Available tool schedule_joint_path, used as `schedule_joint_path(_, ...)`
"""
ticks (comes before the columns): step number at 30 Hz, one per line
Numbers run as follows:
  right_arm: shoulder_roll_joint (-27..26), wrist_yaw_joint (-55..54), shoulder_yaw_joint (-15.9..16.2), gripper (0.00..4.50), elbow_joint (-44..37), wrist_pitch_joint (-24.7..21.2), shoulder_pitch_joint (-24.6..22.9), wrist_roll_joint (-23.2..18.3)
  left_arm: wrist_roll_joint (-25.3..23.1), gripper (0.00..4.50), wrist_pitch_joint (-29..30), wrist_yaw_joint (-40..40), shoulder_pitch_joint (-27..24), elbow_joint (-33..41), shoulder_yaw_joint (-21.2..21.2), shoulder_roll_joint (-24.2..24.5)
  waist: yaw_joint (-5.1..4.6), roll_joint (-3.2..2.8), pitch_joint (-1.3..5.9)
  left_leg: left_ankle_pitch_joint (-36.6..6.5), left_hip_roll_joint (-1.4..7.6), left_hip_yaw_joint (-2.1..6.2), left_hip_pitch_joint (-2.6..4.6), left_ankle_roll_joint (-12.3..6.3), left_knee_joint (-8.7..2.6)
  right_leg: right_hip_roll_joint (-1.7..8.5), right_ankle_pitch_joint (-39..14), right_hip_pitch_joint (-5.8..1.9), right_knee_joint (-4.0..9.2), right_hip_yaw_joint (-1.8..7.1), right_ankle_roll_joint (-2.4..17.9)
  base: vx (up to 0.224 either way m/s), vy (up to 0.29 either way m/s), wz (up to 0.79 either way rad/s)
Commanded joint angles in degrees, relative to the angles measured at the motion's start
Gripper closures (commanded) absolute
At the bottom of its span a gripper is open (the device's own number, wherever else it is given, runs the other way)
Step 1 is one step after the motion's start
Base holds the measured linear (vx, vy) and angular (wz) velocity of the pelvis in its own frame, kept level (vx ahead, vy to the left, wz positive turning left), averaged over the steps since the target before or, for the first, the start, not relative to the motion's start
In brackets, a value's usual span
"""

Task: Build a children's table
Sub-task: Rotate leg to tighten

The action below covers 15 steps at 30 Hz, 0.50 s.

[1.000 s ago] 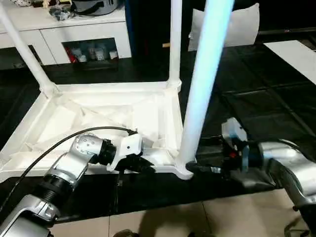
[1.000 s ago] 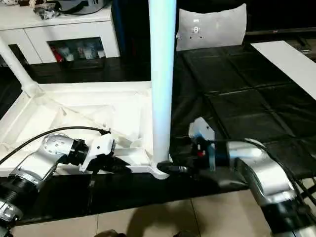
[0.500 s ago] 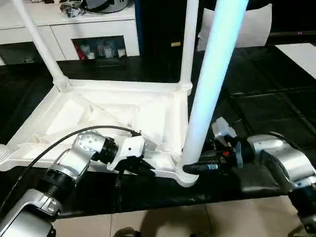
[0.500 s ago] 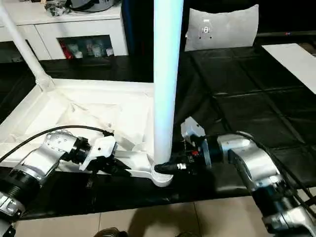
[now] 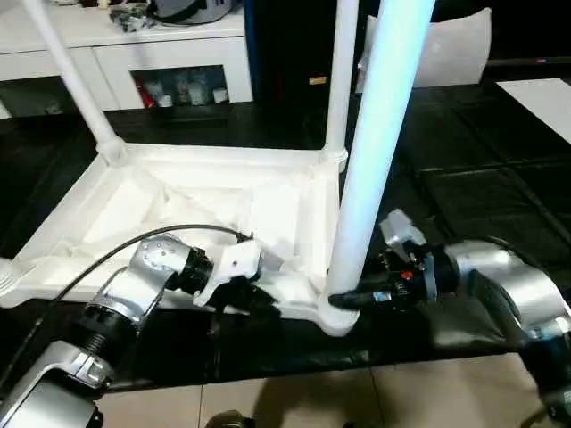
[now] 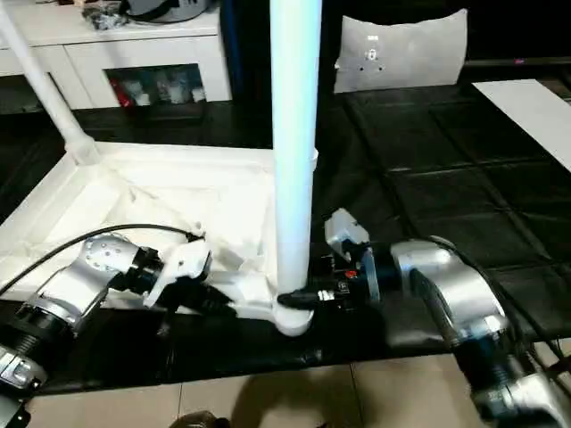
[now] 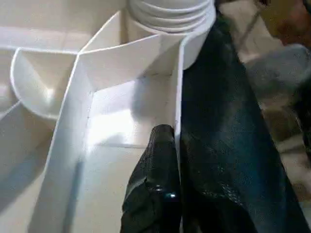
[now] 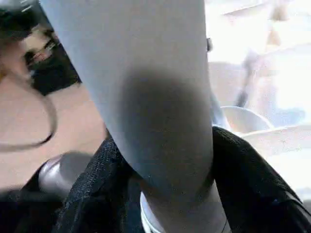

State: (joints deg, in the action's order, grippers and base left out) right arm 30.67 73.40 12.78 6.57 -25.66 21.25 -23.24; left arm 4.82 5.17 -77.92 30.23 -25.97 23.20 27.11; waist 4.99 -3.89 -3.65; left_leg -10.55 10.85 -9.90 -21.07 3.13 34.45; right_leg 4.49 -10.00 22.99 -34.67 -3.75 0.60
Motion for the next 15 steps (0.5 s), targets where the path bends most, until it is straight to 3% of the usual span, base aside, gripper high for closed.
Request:
schedule_joint_path(1,-2.03,-2.50,1.18,2.41,-3.27,-1.79,-1.03,-2.06,0.49,4.50,3.26,5.22,1.15,1.22,-1.92,-1.55,-0.40,1.05,3.10,-14.42,1.83,0.62,0.44,-1.36,-4.51,3.46,-23.87,-2.57,5.01,2.29,10.03,0.000,0.000,0.00)
schedule_joint_path(2,-3.04,-5.13,0.87,2.41,-4.17,-2.15,-1.73,-1.39,0.79,4.50,4.85,6.61,1.23,1.77,-2.52,-2.17,-0.44,1.04,3.04,-15.14,1.84,0.60,0.73,-1.14,-4.54,3.44,-25.56,-2.27,5.35,2.39,9.11,0.000,0.000,0.00)
schedule_joint_path(4,-5.59,-11.34,0.44,2.41,-5.78,-3.26,-2.90,0.37,0.75,4.50,8.09,10.08,1.62,3.18,-3.48,-3.74,-0.81,1.04,2.88,-15.77,1.71,0.78,0.55,-0.74,-4.69,3.47,-27.41,-2.33,5.49,2.27,8.28,0.000,0.000,0.00)
schedule_joint_path(5,-5.59,-11.34,0.44,2.41,-5.78,-3.26,-2.90,0.37,0.75,4.50,8.09,10.08,1.62,3.18,-3.48,-3.74,-0.93,0.74,2.73,-16.22,1.70,0.84,0.62,-0.43,-4.78,3.48,-27.97,-2.20,5.54,2.26,8.03,0.000,0.000,0.00)
schedule_joint_path(6,-8.32,-16.67,-0.21,2.41,-6.18,-4.82,-3.05,1.43,0.58,4.50,10.40,12.89,2.09,3.92,-4.03,-5.36,-1.75,0.82,2.65,-16.99,1.55,0.91,0.49,-0.09,-4.86,3.32,-28.62,-2.23,5.75,2.20,7.34,0.000,0.000,0.00)
schedule_joint_path(9,-14.95,-27.54,-1.62,2.44,-5.39,-6.94,-2.10,4.21,-0.80,4.50,14.05,19.60,3.78,3.57,-5.05,-9.74,-3.00,0.74,2.66,-17.29,1.15,1.03,0.35,0.21,-4.78,3.29,-29.61,-2.13,6.06,1.93,6.74,0.000,0.000,0.00)
schedule_joint_path(15,-27.66,-48.52,-3.74,2.46,0.36,-7.57,1.41,9.96,-4.02,4.50,17.68,33.04,6.21,1.32,-6.40,-16.84,-4.22,0.38,2.83,-15.82,0.96,0.96,0.28,0.32,-4.78,3.06,-24.60,-1.93,5.81,1.96,8.17,0.000,0.000,0.00)
